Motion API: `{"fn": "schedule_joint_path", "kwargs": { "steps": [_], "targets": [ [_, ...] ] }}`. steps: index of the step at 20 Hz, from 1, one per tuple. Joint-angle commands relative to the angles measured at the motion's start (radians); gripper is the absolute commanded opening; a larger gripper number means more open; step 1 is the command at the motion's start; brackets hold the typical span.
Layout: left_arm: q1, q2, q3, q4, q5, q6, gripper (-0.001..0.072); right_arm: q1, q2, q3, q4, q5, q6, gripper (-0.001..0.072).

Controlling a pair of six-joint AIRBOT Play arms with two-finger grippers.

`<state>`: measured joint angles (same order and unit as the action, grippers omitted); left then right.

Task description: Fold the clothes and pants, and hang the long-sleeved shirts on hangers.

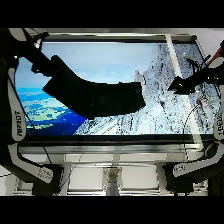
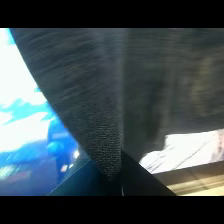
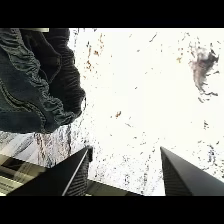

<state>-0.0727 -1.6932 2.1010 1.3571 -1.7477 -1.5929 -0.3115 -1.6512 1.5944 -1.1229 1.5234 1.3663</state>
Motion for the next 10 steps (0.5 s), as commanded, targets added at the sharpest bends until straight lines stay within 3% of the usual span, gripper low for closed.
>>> {"fn": "schedule_joint_path", "kwargs": {
  "steps": [1, 5, 10],
  "targets": [
    [-0.176, 0.002, 0.009, 0.003, 0.128, -0.008, 0.0021, 0.001, 0.000, 0.000, 0.001, -0.001, 0.000, 0.0471],
    [-0.386, -0.007, 0.008, 0.003, 0.377, -0.008, 0.0021, 0.001, 0.000, 0.000, 0.001, -0.001, 0.001, 0.0471],
    [-0.507, -0.100, -0.010, -0.054, 0.539, -0.032, 0.0021, 0.001, 0.000, 0.000, 0.019, 0.000, 0.001, 0.0471]
  ]
}}
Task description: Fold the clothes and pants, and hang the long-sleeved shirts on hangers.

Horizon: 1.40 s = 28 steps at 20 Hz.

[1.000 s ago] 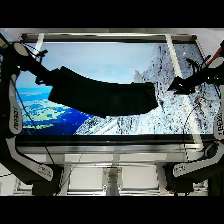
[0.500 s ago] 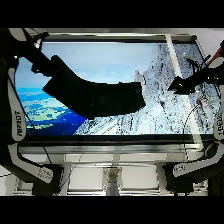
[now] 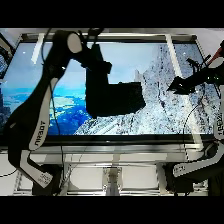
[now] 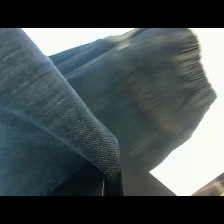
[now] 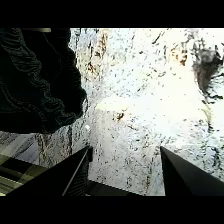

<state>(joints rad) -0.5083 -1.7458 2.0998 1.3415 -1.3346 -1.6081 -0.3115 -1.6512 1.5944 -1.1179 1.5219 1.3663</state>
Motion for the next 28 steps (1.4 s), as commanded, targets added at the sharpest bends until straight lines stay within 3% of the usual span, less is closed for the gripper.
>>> {"fn": "schedule_joint_path", "kwargs": {
  "steps": [1, 5, 13, 14, 17, 19, 22, 23, 24, 26, 28],
  "targets": [
    [-0.073, -0.080, -0.009, -0.077, 0.136, -0.017, 0.0021, 0.001, 0.000, 0.000, 0.023, 0.001, 0.001, 0.0471],
    [-0.075, -0.194, -0.010, -0.226, 0.149, -0.011, 0.0021, 0.013, 0.000, 0.000, 0.022, -0.007, 0.000, 0.0471],
    [-0.086, -0.277, -0.011, -0.469, 0.251, 0.083, 0.0023, 0.082, -0.001, 0.000, 0.021, -0.079, 0.001, 0.0471],
    [-0.089, -0.281, -0.011, -0.483, 0.261, 0.083, 0.0040, 0.095, -0.001, 0.000, 0.020, -0.088, 0.001, 0.0471],
    [-0.092, -0.289, -0.011, -0.602, 0.269, 0.129, 0.0275, 0.121, -0.001, 0.000, 0.018, -0.123, 0.000, 0.0472],
    [-0.093, -0.289, -0.011, -0.758, 0.269, 0.225, 0.0285, 0.121, -0.001, 0.000, 0.017, -0.149, 0.000, 0.0473],
    [-0.090, -0.288, -0.011, -0.838, 0.264, 0.263, 0.0280, 0.119, -0.001, 0.000, 0.011, -0.152, -0.038, 0.0540],
    [-0.077, -0.288, -0.011, -0.832, 0.253, 0.261, 0.0241, 0.122, -0.003, 0.000, 0.016, -0.153, -0.061, 0.0614],
    [-0.055, -0.285, -0.011, -0.814, 0.235, 0.240, 0.0110, 0.129, -0.008, 0.000, 0.018, -0.154, -0.085, 0.0680],
    [0.001, -0.265, -0.011, -0.688, 0.180, 0.158, 0.0035, 0.159, -0.038, 0.000, 0.034, -0.155, -0.138, 0.0697],
    [0.058, -0.226, -0.012, -0.454, 0.068, 0.045, 0.0024, 0.203, -0.091, 0.000, 0.078, -0.174, -0.184, 0.0698]
  ]
}}
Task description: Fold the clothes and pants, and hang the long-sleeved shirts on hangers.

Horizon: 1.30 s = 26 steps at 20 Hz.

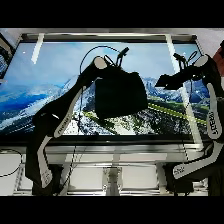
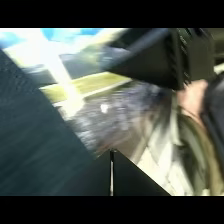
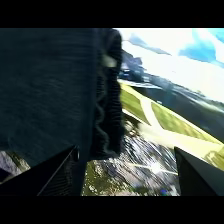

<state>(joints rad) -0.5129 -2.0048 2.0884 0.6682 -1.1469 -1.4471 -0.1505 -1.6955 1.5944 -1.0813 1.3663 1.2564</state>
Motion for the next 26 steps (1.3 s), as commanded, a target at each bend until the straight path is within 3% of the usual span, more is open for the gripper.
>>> {"fn": "schedule_joint_path", "kwargs": {
  "steps": [1, 4, 8, 9, 11, 12, 15, 19, 23, 26],
  "targets": [
    [0.085, 0.055, -0.001, 0.340, -0.183, -0.155, 0.0024, 0.063, -0.071, 0.002, 0.065, -0.033, -0.094, 0.0698],
    [0.152, 0.151, -0.083, 0.614, -0.283, -0.200, 0.0023, 0.124, -0.145, 0.003, 0.121, -0.066, -0.136, 0.0699],
    [0.219, 0.222, -0.181, 0.641, -0.327, -0.200, 0.0023, 0.195, -0.236, 0.003, 0.068, -0.100, -0.113, 0.0675],
    [0.222, 0.222, -0.187, 0.641, -0.341, -0.200, 0.0024, 0.204, -0.245, 0.003, 0.066, -0.094, -0.113, 0.0560],
    [0.222, 0.222, -0.207, 0.642, -0.342, -0.199, 0.0024, 0.216, -0.247, 0.004, 0.057, -0.080, -0.114, 0.0172],
    [0.221, 0.222, -0.218, 0.642, -0.342, -0.199, 0.0024, 0.211, -0.247, 0.004, 0.052, -0.063, -0.114, 0.0030],
    [0.222, 0.222, -0.245, 0.661, -0.355, -0.199, 0.0024, 0.138, -0.243, 0.003, -0.027, 0.040, -0.097, 0.0027],
    [0.221, 0.223, -0.255, 0.839, -0.449, -0.199, 0.0024, -0.060, -0.192, 0.002, -0.182, 0.171, -0.094, 0.0026],
    [0.220, 0.223, -0.255, 0.919, -0.481, -0.199, 0.0025, -0.328, -0.096, -0.014, -0.340, 0.187, -0.060, 0.0026],
    [0.220, 0.223, -0.255, 0.919, -0.480, -0.199, 0.0025, -0.543, -0.039, -0.074, -0.360, 0.176, -0.049, 0.0027]
  ]
}}
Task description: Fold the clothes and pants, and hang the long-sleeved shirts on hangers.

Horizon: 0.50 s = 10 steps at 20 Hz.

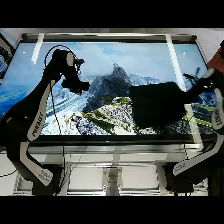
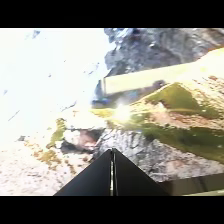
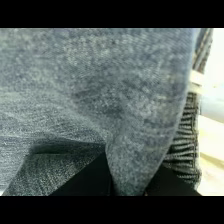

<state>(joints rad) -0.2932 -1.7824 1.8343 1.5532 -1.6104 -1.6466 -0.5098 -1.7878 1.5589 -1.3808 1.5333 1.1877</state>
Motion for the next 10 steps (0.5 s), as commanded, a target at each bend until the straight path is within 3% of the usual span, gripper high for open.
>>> {"fn": "schedule_joint_path", "kwargs": {
  "steps": [1, 4, 5, 6, 8, 9, 10],
  "targets": [
    [0.001, 0.001, -0.001, 0.033, -0.017, 0.000, 0.0025, -0.256, 0.069, -0.066, -0.060, -0.003, 0.027, 0.0028],
    [-0.002, 0.001, -0.001, 0.033, -0.018, 0.000, 0.0029, -0.439, 0.093, -0.122, -0.060, -0.016, 0.027, 0.0044],
    [-0.003, 0.001, -0.001, 0.033, -0.018, 0.000, 0.0029, -0.493, 0.101, -0.136, -0.057, -0.020, 0.026, 0.0095],
    [-0.003, 0.001, -0.001, 0.034, -0.017, 0.000, 0.0029, -0.548, 0.109, -0.149, -0.053, -0.020, 0.026, 0.0203],
    [-0.003, -0.002, -0.001, 0.034, -0.017, 0.000, 0.0030, -0.641, 0.130, -0.161, 0.031, -0.022, 0.027, 0.0486],
    [-0.003, -0.004, -0.001, 0.034, -0.017, 0.000, 0.0030, -0.678, 0.151, -0.161, 0.115, -0.026, 0.027, 0.0532],
    [-0.003, -0.005, -0.001, 0.034, -0.017, 0.000, 0.0029, -0.701, 0.179, -0.161, 0.194, -0.028, 0.027, 0.0532]
  ]
}}
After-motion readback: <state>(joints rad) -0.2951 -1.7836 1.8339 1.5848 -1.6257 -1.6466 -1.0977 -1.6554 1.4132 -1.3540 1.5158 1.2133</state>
